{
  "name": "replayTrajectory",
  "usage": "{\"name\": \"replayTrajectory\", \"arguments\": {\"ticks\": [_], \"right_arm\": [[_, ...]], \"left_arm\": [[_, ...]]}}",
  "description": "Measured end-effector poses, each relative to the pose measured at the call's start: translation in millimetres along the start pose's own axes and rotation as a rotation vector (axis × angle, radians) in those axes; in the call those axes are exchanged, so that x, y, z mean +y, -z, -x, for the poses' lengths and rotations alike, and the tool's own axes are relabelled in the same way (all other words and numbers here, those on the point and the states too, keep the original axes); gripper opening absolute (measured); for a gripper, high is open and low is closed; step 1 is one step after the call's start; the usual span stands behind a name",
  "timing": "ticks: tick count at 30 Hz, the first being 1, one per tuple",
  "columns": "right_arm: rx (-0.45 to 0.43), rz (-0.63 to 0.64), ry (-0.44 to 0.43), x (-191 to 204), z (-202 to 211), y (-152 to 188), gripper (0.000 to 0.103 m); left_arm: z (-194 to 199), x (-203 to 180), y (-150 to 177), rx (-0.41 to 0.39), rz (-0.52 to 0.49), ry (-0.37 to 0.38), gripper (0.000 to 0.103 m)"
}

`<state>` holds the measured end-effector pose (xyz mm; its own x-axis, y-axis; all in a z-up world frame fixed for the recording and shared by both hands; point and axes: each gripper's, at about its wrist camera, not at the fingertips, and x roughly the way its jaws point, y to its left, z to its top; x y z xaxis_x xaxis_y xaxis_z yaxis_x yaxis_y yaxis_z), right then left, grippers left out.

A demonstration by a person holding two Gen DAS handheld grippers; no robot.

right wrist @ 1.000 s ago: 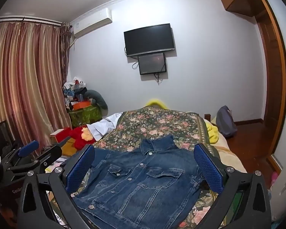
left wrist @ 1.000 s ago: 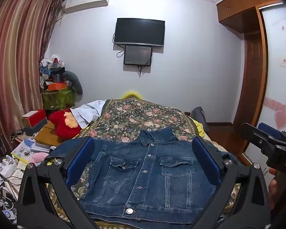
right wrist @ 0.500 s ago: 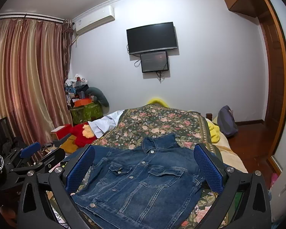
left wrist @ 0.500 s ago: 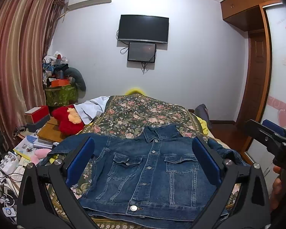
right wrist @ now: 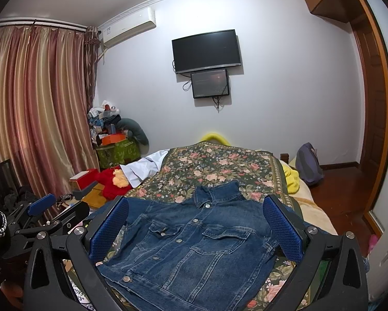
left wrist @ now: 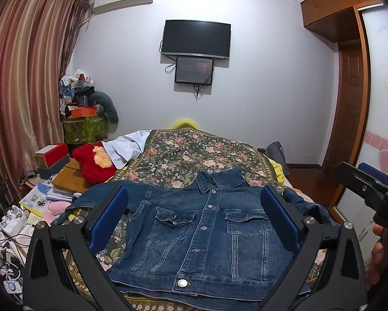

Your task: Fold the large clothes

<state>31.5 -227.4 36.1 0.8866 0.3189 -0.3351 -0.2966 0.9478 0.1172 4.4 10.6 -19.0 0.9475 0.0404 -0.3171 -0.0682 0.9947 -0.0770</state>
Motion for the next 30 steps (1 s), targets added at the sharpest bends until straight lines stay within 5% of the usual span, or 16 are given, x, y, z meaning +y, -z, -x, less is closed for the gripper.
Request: {"name": "replayTrajectory", "arguments": {"ticks": [30], "right_arm": [[-0.003,-0.004,-0.003,0.6,-0.3,-2.9,0.103]], "left_arm": [[0.5,-3.5,-1.3,-0.008,0.003,0.009,0.103]]}}
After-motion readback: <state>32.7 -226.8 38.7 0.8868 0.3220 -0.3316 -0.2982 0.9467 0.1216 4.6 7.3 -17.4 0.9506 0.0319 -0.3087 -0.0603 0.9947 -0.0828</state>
